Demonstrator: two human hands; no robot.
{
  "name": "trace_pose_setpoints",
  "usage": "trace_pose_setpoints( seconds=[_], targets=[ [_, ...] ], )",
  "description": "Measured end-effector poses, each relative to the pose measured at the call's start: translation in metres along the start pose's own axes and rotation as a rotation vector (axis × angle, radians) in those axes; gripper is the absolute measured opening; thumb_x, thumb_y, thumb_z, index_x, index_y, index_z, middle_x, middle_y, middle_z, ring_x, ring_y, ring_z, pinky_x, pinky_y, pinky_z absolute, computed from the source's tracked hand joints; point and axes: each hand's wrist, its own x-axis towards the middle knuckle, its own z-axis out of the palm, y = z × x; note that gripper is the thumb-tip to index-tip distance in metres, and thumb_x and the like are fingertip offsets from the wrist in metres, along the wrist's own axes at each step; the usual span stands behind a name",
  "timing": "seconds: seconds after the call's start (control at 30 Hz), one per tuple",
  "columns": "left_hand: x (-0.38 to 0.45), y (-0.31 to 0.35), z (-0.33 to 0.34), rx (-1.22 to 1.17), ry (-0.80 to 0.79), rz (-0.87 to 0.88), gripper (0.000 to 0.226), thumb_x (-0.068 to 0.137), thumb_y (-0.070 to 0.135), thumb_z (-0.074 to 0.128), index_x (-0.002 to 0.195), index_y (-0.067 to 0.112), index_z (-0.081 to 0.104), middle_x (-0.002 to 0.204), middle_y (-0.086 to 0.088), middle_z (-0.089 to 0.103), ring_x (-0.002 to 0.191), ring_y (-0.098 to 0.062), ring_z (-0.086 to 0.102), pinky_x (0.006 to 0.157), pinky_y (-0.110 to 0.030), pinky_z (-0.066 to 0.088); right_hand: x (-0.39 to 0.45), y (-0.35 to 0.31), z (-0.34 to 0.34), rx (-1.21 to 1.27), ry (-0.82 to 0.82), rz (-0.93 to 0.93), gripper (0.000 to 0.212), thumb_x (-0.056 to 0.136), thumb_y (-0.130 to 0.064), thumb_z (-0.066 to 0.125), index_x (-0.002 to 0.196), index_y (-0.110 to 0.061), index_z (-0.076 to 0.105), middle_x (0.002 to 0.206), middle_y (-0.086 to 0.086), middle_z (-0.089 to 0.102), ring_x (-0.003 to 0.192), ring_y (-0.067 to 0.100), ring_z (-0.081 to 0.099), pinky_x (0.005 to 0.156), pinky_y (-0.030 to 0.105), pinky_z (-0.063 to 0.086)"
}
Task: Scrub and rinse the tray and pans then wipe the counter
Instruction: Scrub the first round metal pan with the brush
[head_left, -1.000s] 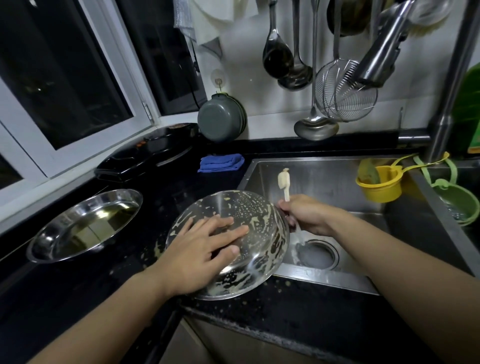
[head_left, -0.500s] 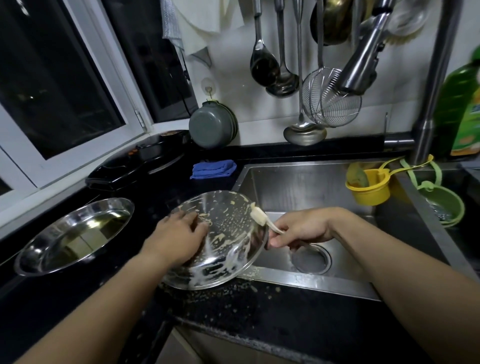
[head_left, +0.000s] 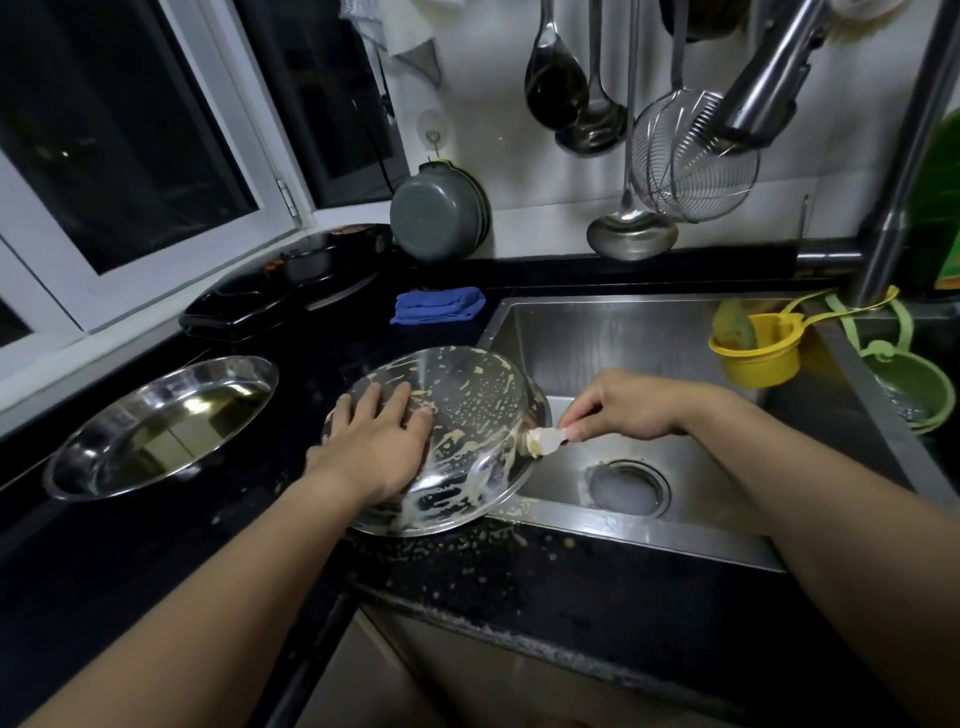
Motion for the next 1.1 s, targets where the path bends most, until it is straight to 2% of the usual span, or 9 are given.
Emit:
trace_pose_setpoints(
  seconds=[0.17,0.3,0.37,0.53,0.67,0.8,0.87,1.0,1.1],
  targets=[
    [-0.008,0.006,-0.004,-0.022,0.007,-0.004,0.068,0.098,0.071,0.01,0.16,0.047,0.0,0.171,0.013,-0.007,0.157,-0.025,-0.014,0.12,-0.066,0.011,0.0,-0.026,-0.002,-0.215,0.008,-0.065,0.01,0.086,-0.03,0.079,0.092,-0.023,0.08,0.069,-0.016,0.068,0.064,-0.004,0.056,0.059,0.011,0.039],
    [-0.006,0.007,-0.003,-0.013,0.016,-0.006,0.068,0.097,0.073,0.01,0.16,0.048,0.0,0.171,0.013,-0.007,0.157,-0.025,-0.013,0.12,-0.067,0.012,-0.007,-0.019,-0.024,-0.407,0.214,-0.028,0.013,0.084,-0.036,0.08,0.086,-0.023,0.08,0.079,-0.005,0.073,0.078,0.012,0.064,0.072,0.027,0.051],
    [-0.008,0.007,-0.004,-0.013,0.021,-0.008,0.069,0.096,0.074,0.009,0.16,0.049,0.0,0.171,0.014,-0.007,0.157,-0.024,-0.013,0.119,-0.067,0.012,-0.008,-0.026,-0.022,-0.424,0.198,-0.055,0.013,0.084,-0.037,0.079,0.085,-0.025,0.079,0.078,-0.008,0.072,0.076,0.01,0.062,0.076,0.033,0.052],
    [-0.008,0.008,-0.004,-0.02,0.024,-0.007,0.069,0.096,0.074,0.009,0.16,0.048,0.001,0.171,0.014,-0.007,0.157,-0.024,-0.014,0.12,-0.066,0.011,-0.009,-0.05,-0.012,-0.555,0.115,-0.167,0.015,0.084,-0.044,0.077,0.087,-0.029,0.078,0.066,-0.015,0.062,0.067,0.0,0.052,0.065,0.025,0.041],
    [-0.008,0.01,-0.004,-0.01,0.021,-0.015,0.069,0.096,0.074,0.009,0.16,0.049,0.001,0.171,0.014,-0.007,0.157,-0.024,-0.014,0.12,-0.066,0.01,-0.014,-0.05,-0.016,-0.524,0.111,-0.098,0.016,0.083,-0.044,0.078,0.076,-0.031,0.074,0.056,-0.013,0.064,0.059,0.0,0.06,0.065,0.026,0.046],
    [-0.008,0.009,-0.004,-0.019,0.022,-0.006,0.069,0.096,0.074,0.009,0.16,0.049,0.001,0.171,0.014,-0.006,0.157,-0.024,-0.013,0.12,-0.067,0.01,-0.01,-0.066,0.002,-0.493,0.018,-0.168,0.018,0.084,-0.042,0.078,0.078,-0.025,0.075,0.052,-0.015,0.061,0.056,0.001,0.06,0.052,0.012,0.037],
    [-0.009,0.009,-0.004,-0.015,0.018,0.005,0.069,0.095,0.075,0.009,0.159,0.049,0.001,0.171,0.015,-0.005,0.157,-0.024,-0.013,0.119,-0.067,0.011,-0.01,-0.054,-0.007,-0.486,0.051,-0.133,0.015,0.083,-0.039,0.079,0.079,-0.025,0.076,0.054,-0.013,0.062,0.057,0.0,0.059,0.054,0.011,0.039],
    [-0.011,0.01,-0.006,-0.012,0.015,0.004,0.068,0.096,0.074,0.009,0.159,0.049,0.001,0.171,0.014,-0.006,0.157,-0.024,-0.014,0.12,-0.067,0.01,-0.012,-0.019,-0.03,-0.413,0.237,-0.043,0.011,0.087,-0.035,0.077,0.082,-0.025,0.077,0.073,-0.008,0.071,0.07,0.007,0.064,0.073,0.033,0.054],
    [-0.011,0.009,-0.006,-0.009,0.017,0.006,0.067,0.097,0.073,0.009,0.159,0.05,0.001,0.171,0.014,-0.007,0.157,-0.024,-0.014,0.118,-0.068,0.01,-0.007,-0.026,-0.009,-0.173,0.04,-0.089,0.011,0.09,-0.027,0.075,0.08,-0.021,0.077,0.071,-0.001,0.071,0.063,0.005,0.062,0.067,0.027,0.05]
  ],
)
